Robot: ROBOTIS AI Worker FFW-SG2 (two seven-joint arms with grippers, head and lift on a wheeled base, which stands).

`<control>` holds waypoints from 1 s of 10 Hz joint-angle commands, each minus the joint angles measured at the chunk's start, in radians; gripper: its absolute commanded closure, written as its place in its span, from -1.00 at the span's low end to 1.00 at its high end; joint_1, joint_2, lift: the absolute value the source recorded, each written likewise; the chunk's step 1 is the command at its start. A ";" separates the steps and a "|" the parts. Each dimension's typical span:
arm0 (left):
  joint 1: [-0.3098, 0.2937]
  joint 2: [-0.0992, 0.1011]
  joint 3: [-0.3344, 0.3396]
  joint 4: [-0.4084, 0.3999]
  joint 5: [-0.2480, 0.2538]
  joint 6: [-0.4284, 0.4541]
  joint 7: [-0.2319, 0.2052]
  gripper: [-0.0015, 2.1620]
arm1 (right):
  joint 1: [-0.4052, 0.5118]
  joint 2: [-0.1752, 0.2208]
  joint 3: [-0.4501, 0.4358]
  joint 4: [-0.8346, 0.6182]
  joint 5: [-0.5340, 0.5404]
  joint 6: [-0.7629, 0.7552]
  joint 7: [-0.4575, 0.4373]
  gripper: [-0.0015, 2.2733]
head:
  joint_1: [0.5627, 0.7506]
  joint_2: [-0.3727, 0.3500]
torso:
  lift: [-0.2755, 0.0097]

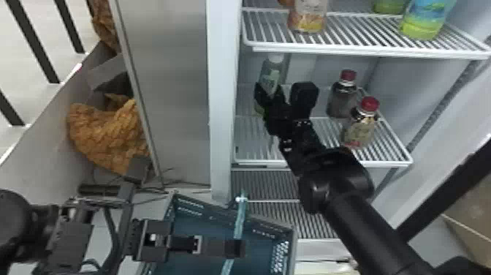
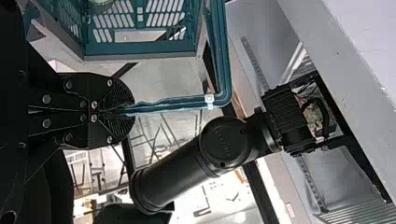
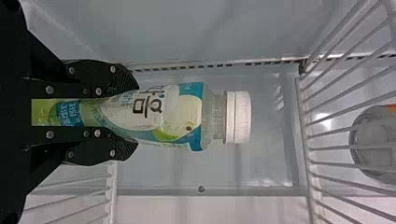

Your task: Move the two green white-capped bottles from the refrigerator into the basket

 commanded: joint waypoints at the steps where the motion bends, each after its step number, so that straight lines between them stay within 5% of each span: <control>1: 0.005 0.001 0.002 0.000 0.002 0.000 0.000 0.07 | 0.013 -0.005 0.013 -0.015 0.000 -0.010 0.006 -0.12 | 0.41 -0.22 | -0.92; 10: 0.025 0.003 0.010 0.000 0.018 0.001 -0.002 0.07 | 0.310 -0.005 -0.188 -0.442 0.123 0.090 0.086 -0.12 | 0.41 -0.27 | -0.92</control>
